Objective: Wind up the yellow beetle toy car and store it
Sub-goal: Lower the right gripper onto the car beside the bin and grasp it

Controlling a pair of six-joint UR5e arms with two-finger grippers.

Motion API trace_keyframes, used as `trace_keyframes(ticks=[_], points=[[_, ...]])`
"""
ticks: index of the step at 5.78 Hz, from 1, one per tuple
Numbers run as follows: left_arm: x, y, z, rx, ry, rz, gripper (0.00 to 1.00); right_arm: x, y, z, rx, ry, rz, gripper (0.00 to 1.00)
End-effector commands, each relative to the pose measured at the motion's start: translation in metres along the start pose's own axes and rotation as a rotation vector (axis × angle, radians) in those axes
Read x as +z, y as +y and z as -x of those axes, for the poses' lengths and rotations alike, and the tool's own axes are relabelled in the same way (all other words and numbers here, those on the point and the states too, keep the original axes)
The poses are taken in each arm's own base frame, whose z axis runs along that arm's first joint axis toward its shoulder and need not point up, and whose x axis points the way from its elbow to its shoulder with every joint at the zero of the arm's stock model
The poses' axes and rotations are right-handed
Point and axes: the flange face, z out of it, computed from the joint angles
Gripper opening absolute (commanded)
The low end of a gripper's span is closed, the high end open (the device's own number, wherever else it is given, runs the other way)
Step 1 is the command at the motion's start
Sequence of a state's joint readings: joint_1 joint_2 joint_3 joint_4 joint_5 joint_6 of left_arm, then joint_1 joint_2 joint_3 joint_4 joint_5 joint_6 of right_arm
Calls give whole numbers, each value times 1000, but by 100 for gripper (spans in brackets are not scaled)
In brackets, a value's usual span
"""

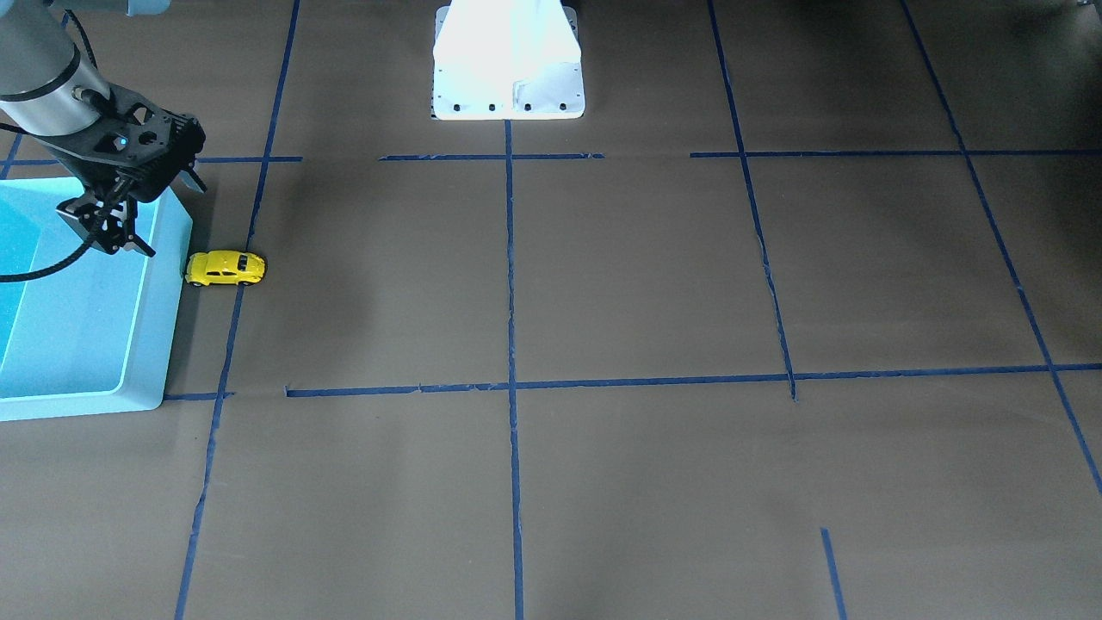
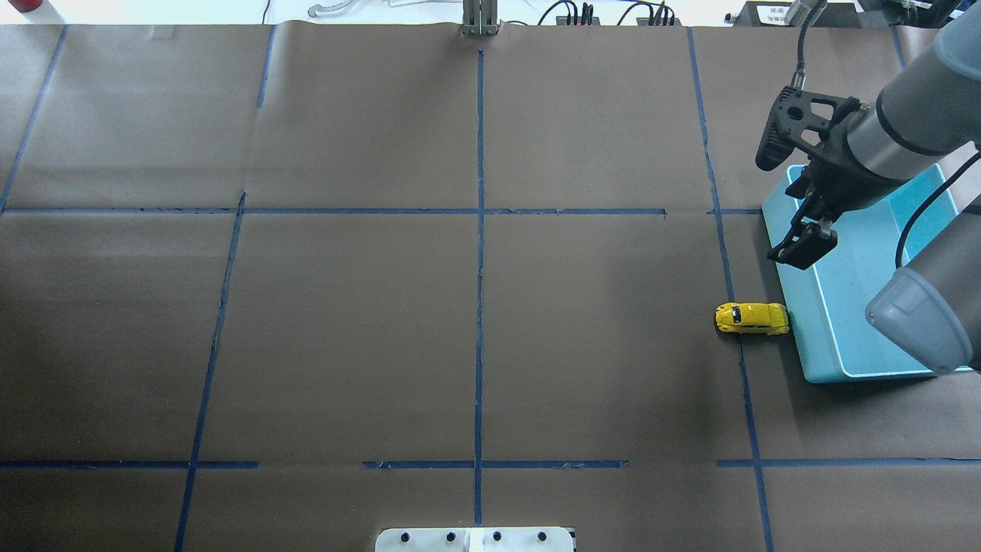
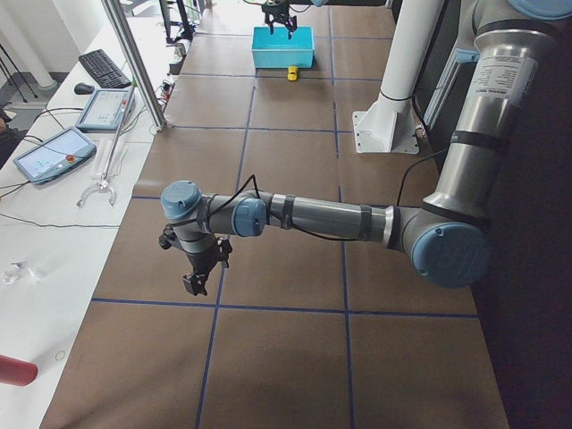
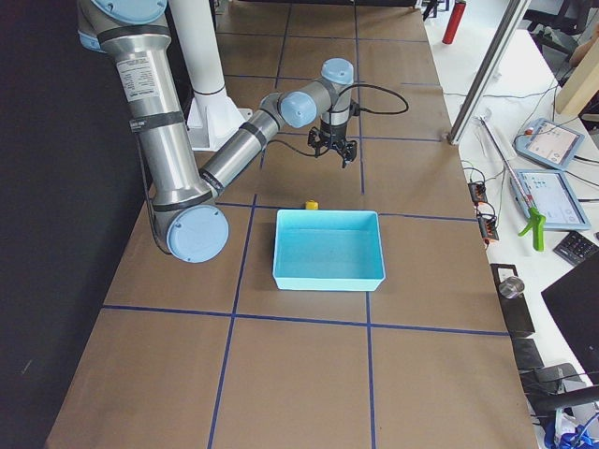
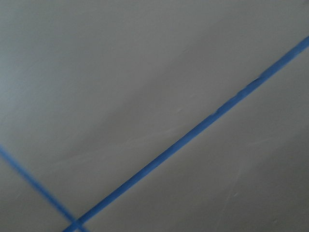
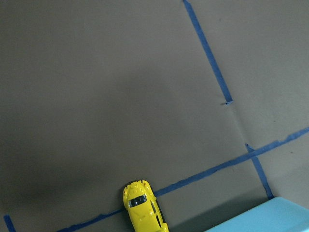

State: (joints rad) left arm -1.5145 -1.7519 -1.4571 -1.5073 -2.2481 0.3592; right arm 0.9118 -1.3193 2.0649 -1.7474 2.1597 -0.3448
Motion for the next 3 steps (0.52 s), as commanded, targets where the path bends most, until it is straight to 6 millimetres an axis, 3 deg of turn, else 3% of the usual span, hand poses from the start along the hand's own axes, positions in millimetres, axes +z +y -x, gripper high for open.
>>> trace_keyframes(ticks=[1, 2, 3], points=[[3, 43, 26, -293, 5, 1, 100, 62, 2, 30, -163, -18, -1, 100], [4, 45, 26, -315, 5, 2, 100, 84, 19, 44, -218, 4, -14, 100], [16, 60, 27, -330, 24, 17, 100, 98, 40, 45, -264, 20, -22, 100]])
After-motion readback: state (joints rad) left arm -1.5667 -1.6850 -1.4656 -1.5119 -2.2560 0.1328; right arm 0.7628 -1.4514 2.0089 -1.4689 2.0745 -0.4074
